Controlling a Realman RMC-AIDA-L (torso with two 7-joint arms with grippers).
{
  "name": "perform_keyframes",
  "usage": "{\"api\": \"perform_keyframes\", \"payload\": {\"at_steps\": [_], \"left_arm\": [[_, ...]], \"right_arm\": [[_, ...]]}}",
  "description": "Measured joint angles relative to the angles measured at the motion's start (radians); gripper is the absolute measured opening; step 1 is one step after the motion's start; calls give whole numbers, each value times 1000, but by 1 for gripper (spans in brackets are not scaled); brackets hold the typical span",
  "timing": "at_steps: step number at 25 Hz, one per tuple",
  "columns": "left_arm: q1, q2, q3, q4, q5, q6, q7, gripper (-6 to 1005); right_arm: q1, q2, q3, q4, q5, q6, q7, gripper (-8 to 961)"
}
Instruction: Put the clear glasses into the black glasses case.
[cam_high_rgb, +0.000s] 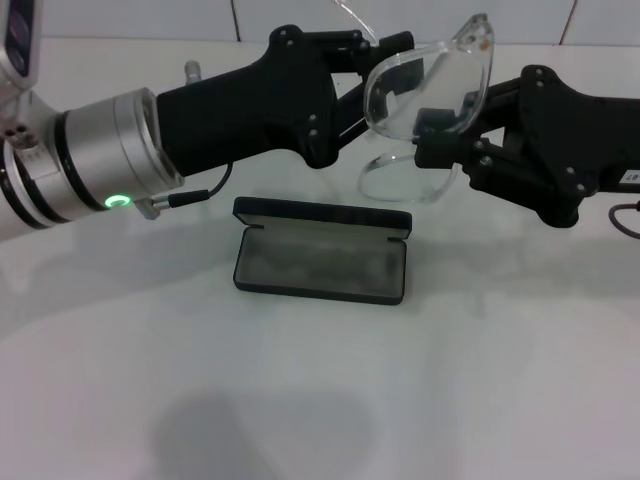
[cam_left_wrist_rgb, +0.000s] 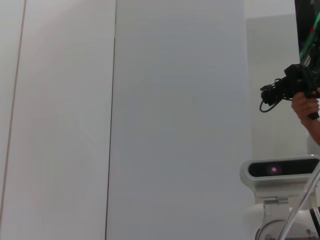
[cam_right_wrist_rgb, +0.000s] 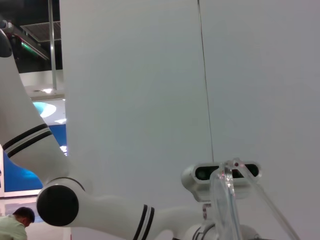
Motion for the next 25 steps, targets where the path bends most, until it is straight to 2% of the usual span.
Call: {"api": "perform_keyframes", "payload": {"at_steps": [12, 22, 25], "left_arm": [[19, 2, 0, 0, -10, 23, 2, 166], [27, 5, -58, 0, -78, 21, 18, 166], [20, 4, -41, 0, -78, 26, 18, 166]], "right_arm": [[-1, 0, 3, 1, 2, 45, 1, 96], [-2, 2, -18, 10, 2, 7, 6, 96], [-2, 2, -34, 11, 1, 15, 7, 95]]}}
